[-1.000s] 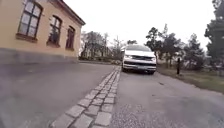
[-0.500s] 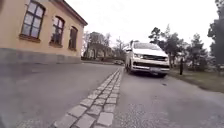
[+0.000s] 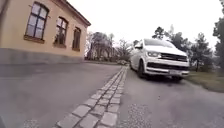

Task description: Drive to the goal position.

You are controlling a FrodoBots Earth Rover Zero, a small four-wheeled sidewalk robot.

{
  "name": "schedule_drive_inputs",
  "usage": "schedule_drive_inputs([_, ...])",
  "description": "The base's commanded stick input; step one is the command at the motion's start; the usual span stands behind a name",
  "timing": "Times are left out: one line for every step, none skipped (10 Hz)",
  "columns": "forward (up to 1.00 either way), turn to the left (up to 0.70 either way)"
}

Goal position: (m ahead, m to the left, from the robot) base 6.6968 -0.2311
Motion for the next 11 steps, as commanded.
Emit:
schedule_drive_inputs([1.0, 0.0])
schedule_drive_inputs([1.0, 0.0])
schedule_drive_inputs([1.0, 0.0])
schedule_drive_inputs([1.0, 0.0])
schedule_drive_inputs([1.0, 0.0])
schedule_drive_inputs([1.0, 0.0])
schedule_drive_inputs([1.0, 0.0])
schedule_drive_inputs([1.0, 0.0])
schedule_drive_inputs([1.0, 0.0])
schedule_drive_inputs([1.0, 0.0])
schedule_drive_inputs([1.0, 0.0])
